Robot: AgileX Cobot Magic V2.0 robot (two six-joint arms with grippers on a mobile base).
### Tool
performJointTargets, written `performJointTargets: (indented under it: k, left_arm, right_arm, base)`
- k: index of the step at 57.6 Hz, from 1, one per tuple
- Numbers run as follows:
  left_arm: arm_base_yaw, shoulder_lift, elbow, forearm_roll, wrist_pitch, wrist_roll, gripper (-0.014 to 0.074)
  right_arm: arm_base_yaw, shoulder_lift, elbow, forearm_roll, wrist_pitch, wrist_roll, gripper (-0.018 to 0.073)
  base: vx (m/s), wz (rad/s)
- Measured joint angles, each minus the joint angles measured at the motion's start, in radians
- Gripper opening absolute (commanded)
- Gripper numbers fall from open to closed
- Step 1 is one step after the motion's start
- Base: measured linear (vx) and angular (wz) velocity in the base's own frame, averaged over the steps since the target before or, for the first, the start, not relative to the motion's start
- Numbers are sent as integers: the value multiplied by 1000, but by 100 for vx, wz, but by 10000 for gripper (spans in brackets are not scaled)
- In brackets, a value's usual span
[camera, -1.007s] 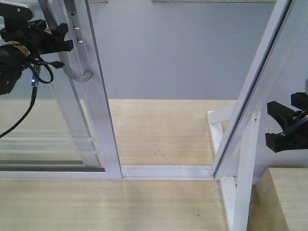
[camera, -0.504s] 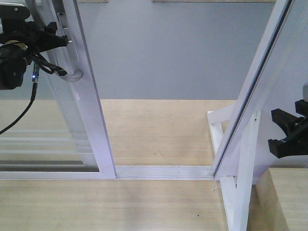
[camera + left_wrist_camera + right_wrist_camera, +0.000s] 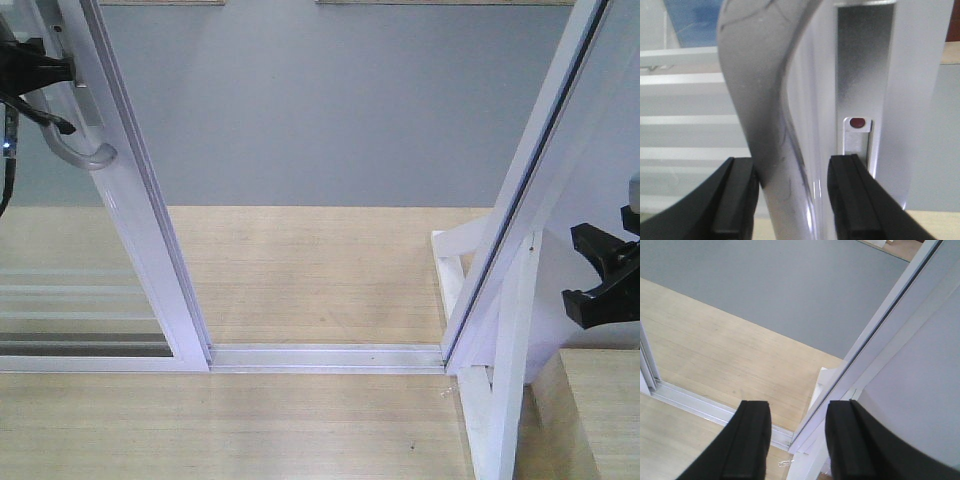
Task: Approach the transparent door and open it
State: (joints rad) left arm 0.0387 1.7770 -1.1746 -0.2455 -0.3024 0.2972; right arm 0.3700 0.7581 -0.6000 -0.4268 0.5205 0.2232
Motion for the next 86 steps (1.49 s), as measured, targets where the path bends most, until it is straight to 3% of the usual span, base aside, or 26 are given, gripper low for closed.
performJointTargets:
  k: [5,13,29,45,61,71,79,86]
  left_arm:
    - [-1,-48,16,5,69,0,423]
    - [-74,-178,112,49,180,1,423]
    - [-184,-556,398,56,195,2,422]
    - [-194,-820,480,58,212,4,422]
    - [-194,-859,480,58,212,4,410]
    - [-194,-888,534,69,210,-12,339]
    - [-194,-1021,651,174,211,-156,244]
    - [-194,-1202,762,228,243,-228,116]
  right_arm:
    - [0,0,0,-7,0,3,347]
    - [0,0,0,-10,-9,30,347]
    - [0,0,0,-19,-30,54,347]
    - [0,0,0,-19,-30,54,347]
    - [0,0,0,-19,-30,54,347]
    - [0,0,0,-20,-31,54,347]
    - [0,0,0,-22,-31,54,347]
    - [0,0,0,-22,-33,54,347]
  base:
    - [0,0]
    - [0,0]
    - [0,0]
    - [0,0]
    - [0,0]
    - [0,0]
    - [0,0]
    - [0,0]
